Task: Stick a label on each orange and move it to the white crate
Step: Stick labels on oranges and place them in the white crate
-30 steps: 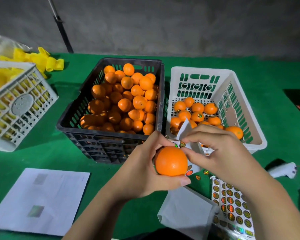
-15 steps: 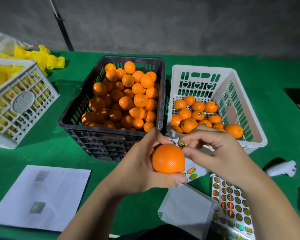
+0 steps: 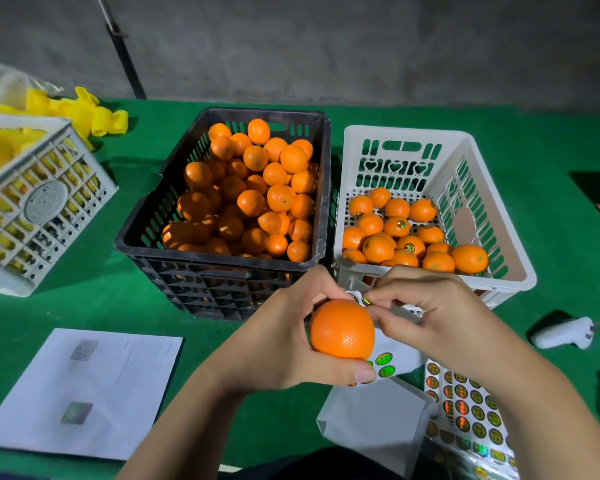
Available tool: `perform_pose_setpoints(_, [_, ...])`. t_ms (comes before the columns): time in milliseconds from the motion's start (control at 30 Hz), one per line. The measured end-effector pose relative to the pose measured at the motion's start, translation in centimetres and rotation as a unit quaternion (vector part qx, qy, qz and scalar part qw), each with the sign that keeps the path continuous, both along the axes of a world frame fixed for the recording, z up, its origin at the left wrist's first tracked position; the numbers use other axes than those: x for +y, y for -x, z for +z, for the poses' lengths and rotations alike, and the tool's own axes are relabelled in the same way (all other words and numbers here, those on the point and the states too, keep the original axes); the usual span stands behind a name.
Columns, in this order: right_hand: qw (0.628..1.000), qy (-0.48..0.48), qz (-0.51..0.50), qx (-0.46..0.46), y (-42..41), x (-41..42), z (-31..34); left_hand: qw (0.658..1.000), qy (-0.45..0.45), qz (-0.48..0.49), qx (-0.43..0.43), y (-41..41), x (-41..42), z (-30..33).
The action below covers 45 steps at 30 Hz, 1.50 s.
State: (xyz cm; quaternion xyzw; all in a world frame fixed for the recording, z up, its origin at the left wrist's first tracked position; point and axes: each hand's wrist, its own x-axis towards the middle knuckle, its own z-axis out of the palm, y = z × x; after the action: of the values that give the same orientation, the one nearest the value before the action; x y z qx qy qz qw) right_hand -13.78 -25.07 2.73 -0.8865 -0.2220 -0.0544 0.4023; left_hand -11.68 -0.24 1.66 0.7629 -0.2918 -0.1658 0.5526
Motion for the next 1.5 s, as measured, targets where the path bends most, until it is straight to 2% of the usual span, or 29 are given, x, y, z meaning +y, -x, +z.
perform_pose_setpoints(233, [1.0,0.0,-0.017,-0.003,-0.1,-0.1,-0.4,1.0,-0.012,-0.01,-0.007,0.1,-0.1,0.0])
perform_pose_setpoints(400, [0.973,-0.098,-0.181,-0.104,0.2,-0.3,0.1,0.999,0.015,0.045,0.018,0.1,-0.2,-0.6])
perform_pose_setpoints(467, [0.974,-0.094,-0.169,-0.12,0.6,0.0,0.1,0.998,0.026,0.057,0.03,0.0,-0.2,-0.8])
perform_pose_setpoints(667, [0.991,0.005,-0.089,-0.099,0.8,0.8,-0.5,0.996,0.062,0.043,0.046,0.2,-0.5,-0.6])
perform_pose_setpoints(867, [0.984,0.069,-0.087,-0.142,0.6,0.4,-0.1,1.0,-0.005,0.021,0.016,0.4,-0.5,0.3])
perform_pose_setpoints(1167, [0.986,0.083,-0.053,-0.132,0.6,0.7,-0.1,1.0,0.003,0.02,0.015,0.4,-0.6,0.7])
perform_pose_setpoints(1233, [0.992,0.055,-0.054,-0.103,0.7,0.8,-0.3,1.0,-0.003,0.02,-0.001,0.4,-0.5,0.9])
perform_pose_setpoints(1333, [0.996,-0.061,-0.066,0.023,0.8,0.2,0.1,0.999,-0.024,0.005,-0.031,0.3,-0.2,1.0])
perform_pose_setpoints(1400, [0.988,-0.106,-0.085,0.071,0.8,0.0,0.6,0.998,-0.039,-0.004,-0.041,0.4,0.0,0.9])
perform_pose_setpoints(1433, [0.986,-0.11,-0.108,0.059,0.9,0.0,0.7,0.999,-0.038,-0.001,-0.038,0.4,0.0,0.8])
perform_pose_setpoints(1500, [0.98,-0.097,-0.171,-0.021,1.3,0.3,1.1,0.999,-0.022,0.018,-0.019,0.3,-0.2,0.5])
